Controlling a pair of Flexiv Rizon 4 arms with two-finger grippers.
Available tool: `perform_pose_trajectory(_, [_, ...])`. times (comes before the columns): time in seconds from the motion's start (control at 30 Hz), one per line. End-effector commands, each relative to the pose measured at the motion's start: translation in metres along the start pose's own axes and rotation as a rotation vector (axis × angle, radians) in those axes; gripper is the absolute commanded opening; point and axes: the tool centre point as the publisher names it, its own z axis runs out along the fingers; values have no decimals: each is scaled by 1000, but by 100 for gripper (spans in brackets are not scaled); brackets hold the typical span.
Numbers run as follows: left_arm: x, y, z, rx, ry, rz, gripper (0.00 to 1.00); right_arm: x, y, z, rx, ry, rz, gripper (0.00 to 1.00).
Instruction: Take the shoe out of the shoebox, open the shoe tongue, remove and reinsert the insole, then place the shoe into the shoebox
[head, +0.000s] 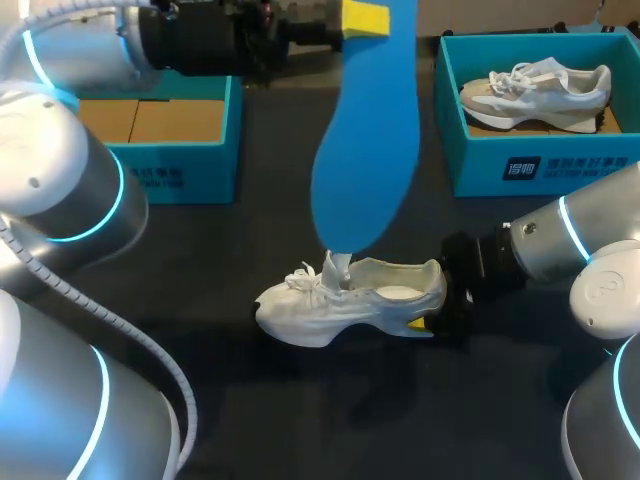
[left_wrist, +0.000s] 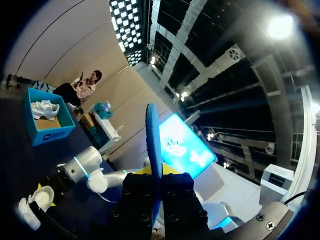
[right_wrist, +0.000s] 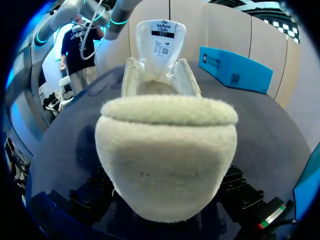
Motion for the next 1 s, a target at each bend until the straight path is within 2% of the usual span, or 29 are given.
perform_pose_trajectory(0.03, [4, 12, -11, 36, 13, -12, 0, 1, 0, 2, 4, -2, 0, 0])
perform_pose_trajectory(0.3, [4, 31, -10, 22, 13, -38, 0, 1, 0, 2, 4, -2, 0, 0])
perform_pose_trajectory(0.63, [-4, 31, -6, 26, 3, -40, 0, 1, 0, 2, 4, -2, 0, 0])
perform_pose_trajectory(1.0, [-4, 31, -6, 31, 5, -43, 0, 1, 0, 2, 4, -2, 0, 0])
